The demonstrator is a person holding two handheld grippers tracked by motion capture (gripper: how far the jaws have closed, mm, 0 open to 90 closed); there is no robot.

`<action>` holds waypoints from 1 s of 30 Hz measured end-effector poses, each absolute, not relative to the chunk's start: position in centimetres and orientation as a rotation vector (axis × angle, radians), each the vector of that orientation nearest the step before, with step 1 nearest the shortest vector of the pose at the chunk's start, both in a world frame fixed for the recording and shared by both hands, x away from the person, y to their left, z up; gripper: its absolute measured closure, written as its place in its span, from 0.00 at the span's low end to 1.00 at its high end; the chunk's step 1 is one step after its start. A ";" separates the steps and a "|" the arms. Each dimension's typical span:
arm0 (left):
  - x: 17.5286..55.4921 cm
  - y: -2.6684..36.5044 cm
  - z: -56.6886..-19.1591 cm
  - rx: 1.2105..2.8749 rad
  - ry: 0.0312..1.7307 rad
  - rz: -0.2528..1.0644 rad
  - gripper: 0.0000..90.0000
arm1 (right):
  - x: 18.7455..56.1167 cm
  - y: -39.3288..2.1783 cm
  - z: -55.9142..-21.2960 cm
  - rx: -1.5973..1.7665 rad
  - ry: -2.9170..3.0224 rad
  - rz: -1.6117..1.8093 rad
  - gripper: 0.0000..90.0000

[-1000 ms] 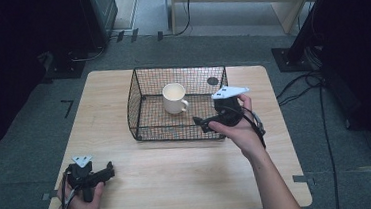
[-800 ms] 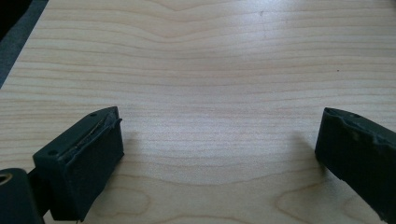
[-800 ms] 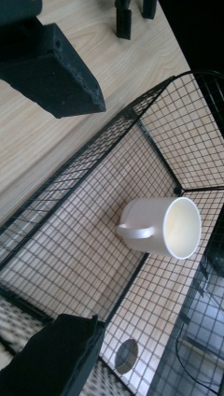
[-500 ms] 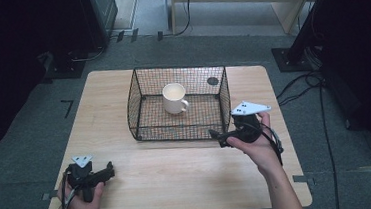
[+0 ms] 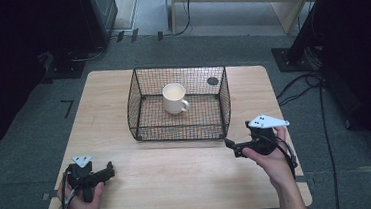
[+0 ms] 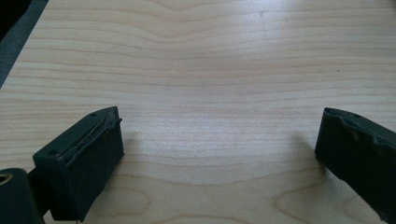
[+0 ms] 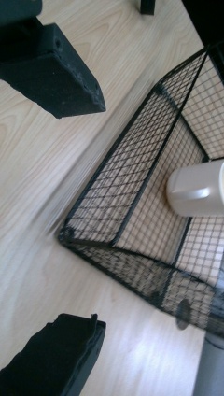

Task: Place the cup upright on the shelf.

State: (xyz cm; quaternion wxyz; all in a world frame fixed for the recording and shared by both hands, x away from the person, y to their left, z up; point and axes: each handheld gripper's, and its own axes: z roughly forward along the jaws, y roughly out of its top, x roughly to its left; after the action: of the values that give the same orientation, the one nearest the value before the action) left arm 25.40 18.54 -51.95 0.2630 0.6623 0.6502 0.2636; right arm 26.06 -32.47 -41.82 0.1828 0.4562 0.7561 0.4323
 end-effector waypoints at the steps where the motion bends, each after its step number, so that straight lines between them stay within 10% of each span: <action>1: 25.4 18.5 -52.0 1.792 1.758 0.713 0.01 | 25.9 -32.8 -42.1 1.293 2.129 1.216 0.00; 30: 25.4 18.5 -52.0 1.791 1.759 0.713 0.01 | 21.6 -40.8 -47.7 1.549 1.991 1.027 0.00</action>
State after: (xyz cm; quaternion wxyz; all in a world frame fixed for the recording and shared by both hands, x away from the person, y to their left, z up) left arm 25.40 18.54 -51.95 0.2627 0.6623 0.6502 0.2637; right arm 21.61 -40.85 -47.73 0.2073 0.5564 0.7151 0.3689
